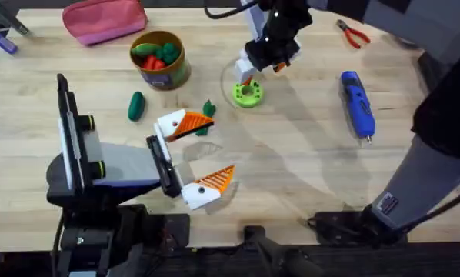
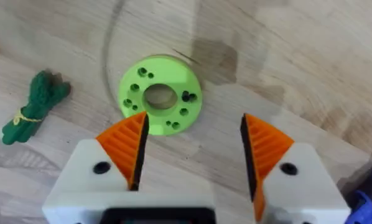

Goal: Pick up the gripper from the table and insert it into the empty holder that is missing its gripper. Then pick up a screw, insert it into the mounting hole, and use the screwdriver to tighten it. Finally, clean up the table by picking up the vegetable and placing it into the bucket.

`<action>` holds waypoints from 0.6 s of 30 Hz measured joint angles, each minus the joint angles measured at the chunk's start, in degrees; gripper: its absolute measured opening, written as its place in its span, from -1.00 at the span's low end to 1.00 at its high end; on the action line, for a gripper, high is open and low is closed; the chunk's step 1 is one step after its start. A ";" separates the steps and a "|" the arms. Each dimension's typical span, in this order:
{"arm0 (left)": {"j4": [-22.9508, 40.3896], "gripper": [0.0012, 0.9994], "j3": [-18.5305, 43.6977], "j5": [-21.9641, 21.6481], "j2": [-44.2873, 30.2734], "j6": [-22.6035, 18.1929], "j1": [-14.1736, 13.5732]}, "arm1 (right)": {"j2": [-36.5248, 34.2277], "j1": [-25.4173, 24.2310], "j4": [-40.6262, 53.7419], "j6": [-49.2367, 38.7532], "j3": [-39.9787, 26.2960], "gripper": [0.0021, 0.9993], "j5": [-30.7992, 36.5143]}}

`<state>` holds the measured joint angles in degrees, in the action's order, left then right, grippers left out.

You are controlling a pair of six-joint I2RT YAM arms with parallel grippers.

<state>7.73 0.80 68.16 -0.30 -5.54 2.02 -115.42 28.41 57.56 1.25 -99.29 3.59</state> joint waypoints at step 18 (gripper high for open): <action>0.00 0.97 0.00 0.01 0.00 0.00 0.00 | -2.56 0.19 -1.00 -1.13 0.00 0.33 -0.24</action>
<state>7.73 0.80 68.17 -0.30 -5.54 2.02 -117.97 28.60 56.55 0.12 -99.29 3.36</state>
